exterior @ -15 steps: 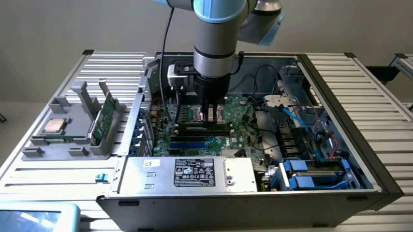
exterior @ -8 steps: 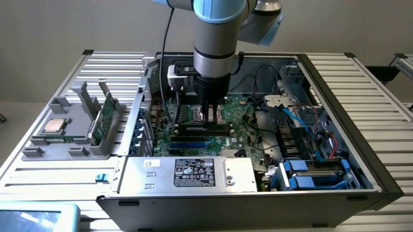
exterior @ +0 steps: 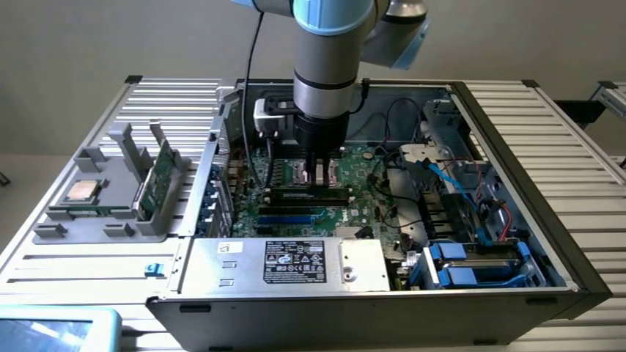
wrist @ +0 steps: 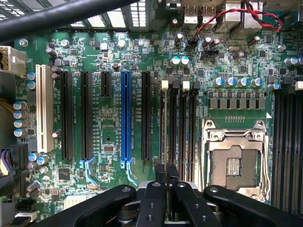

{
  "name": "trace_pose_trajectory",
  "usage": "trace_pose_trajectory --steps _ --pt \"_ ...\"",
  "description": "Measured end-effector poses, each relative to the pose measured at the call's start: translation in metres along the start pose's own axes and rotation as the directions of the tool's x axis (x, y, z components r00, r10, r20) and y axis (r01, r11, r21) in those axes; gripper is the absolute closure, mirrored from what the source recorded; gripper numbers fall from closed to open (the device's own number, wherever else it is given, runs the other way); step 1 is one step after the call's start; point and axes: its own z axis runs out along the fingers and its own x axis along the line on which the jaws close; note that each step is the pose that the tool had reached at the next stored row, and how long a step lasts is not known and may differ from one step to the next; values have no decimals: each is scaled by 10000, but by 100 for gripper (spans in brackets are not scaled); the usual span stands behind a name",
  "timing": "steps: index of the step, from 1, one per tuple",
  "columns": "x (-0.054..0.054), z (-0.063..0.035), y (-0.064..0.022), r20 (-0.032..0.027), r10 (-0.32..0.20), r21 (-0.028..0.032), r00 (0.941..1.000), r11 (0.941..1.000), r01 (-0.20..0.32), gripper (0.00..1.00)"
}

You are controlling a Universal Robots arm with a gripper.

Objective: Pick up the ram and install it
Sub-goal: 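Insert the ram into the slot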

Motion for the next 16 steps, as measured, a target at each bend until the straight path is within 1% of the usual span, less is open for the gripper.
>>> trace_pose_trajectory --steps 7,9,12,16 --pt "0 6 0 -2 0 2 10000 10000 0 89" --pt "0 7 -1 1 -2 16 10000 10000 2 89" --pt "0 6 -1 0 -3 65 10000 10000 3 89" --pt "0 6 3 -1 -2 75 10000 10000 2 89"
